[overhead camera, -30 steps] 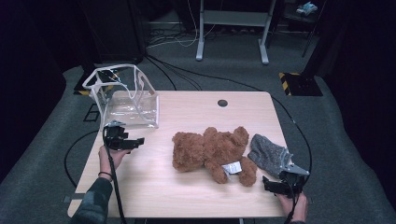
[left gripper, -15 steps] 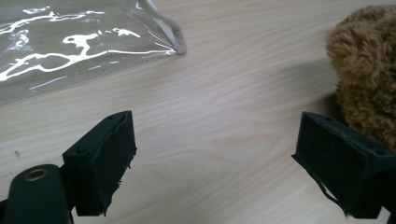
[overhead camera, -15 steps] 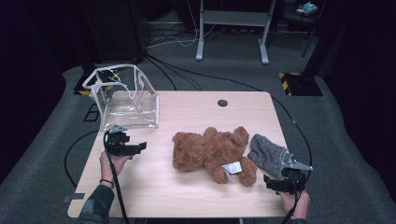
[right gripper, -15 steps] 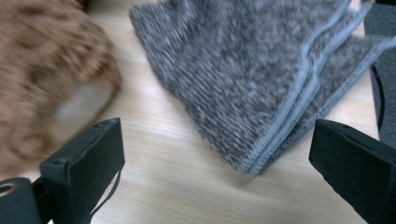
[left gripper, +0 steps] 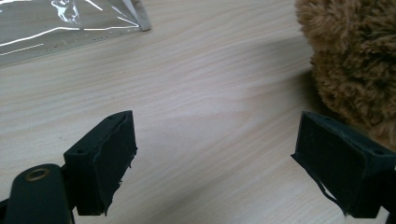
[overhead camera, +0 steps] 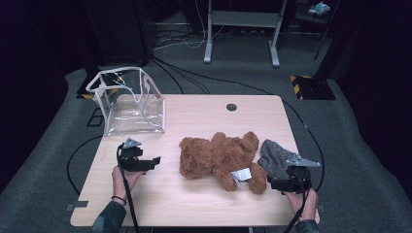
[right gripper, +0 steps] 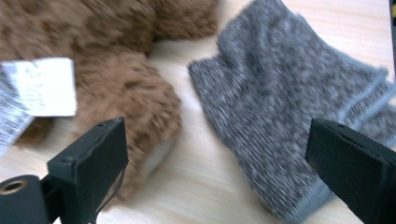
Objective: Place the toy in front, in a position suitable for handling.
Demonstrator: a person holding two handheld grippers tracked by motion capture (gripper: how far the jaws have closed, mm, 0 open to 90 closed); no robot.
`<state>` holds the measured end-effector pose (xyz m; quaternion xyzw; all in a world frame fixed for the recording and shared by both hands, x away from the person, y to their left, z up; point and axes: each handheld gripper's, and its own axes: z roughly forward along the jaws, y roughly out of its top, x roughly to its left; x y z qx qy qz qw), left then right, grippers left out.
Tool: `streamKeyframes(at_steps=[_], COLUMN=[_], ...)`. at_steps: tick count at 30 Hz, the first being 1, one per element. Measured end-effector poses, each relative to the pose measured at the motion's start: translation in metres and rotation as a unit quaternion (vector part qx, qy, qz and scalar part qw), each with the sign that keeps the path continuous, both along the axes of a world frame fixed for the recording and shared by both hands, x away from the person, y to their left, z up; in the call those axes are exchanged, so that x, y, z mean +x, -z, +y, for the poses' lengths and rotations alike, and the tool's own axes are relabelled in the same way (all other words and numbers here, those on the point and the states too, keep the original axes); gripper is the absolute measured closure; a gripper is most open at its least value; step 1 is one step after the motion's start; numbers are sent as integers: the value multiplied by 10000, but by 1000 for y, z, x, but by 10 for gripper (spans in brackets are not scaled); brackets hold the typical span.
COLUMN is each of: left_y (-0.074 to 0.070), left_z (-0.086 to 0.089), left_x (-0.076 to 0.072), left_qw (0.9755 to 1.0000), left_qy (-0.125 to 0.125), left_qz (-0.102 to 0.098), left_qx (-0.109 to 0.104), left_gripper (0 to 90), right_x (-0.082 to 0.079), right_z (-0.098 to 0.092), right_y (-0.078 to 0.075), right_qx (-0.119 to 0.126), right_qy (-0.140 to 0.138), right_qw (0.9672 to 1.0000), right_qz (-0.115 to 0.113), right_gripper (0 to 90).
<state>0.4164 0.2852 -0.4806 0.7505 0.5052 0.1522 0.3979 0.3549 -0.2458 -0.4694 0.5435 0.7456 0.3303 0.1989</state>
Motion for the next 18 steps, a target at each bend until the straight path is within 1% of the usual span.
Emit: streamKeyframes(at_steps=[3, 4, 5, 6, 7, 9, 10, 11, 12, 13, 14, 15, 16, 17, 18], left_y=[0, 0, 0, 0, 0, 0, -1, -1, -2, -3, -3, -4, -4, -6, -6], left_z=[-3, -4, -7, -7, -11, -13, -18, -18, -20, -23, -25, -28, -31, -37, -37], left_x=[-3, -4, -6, -6, -9, -10, -13, -13, -14, -15, -16, -17, -18, -20, -20], left_qw=[10000, 10000, 10000, 10000, 9999, 9998, 9996, 9996, 9994, 9993, 9991, 9988, 9984, 9979, 9979], left_qy=[35, 37, 64, 64, 141, 175, 240, 240, 327, 323, 381, 436, 526, 592, 592], left_qz=[-6, -13, -38, -38, -16, -6, -57, -57, -83, -112, -90, -81, -86, -118, -118], left_qx=[-13, -32, -40, -40, -57, -77, -97, -97, -101, -141, -173, -189, -179, -213, -213], left_gripper=[122, 121, 121, 121, 121, 119, 119, 119, 119, 119, 119, 119, 118, 115, 114], right_x=[1, 1, 1, 2, 2, 3, 4, 4, 6, 6, 7, 8, 10, 13, 13], right_z=[3, 5, 6, 7, 8, 8, 10, 10, 14, 14, 16, 20, 23, 30, 30], right_y=[-4, -9, -11, -13, -14, -16, -19, -19, -23, -23, -25, -29, -31, -37, -37], right_qx=[44, 28, 33, 67, 74, 112, 133, 133, 102, 102, 129, 167, 149, 180, 180], right_qy=[-21, -92, -105, -110, -130, -161, -201, -201, -305, -305, -295, -333, -408, -481, -481], right_qw=[10000, 9999, 9999, 9999, 9999, 9998, 9996, 9996, 9993, 9993, 9993, 9991, 9987, 9982, 9982], right_qz=[-42, -65, -85, -62, -77, -77, -123, -123, -168, -168, -186, -221, -254, -313, -313], right_gripper=[54, 55, 55, 55, 55, 57, 61, 61, 64, 64, 69, 76, 76, 84, 84])
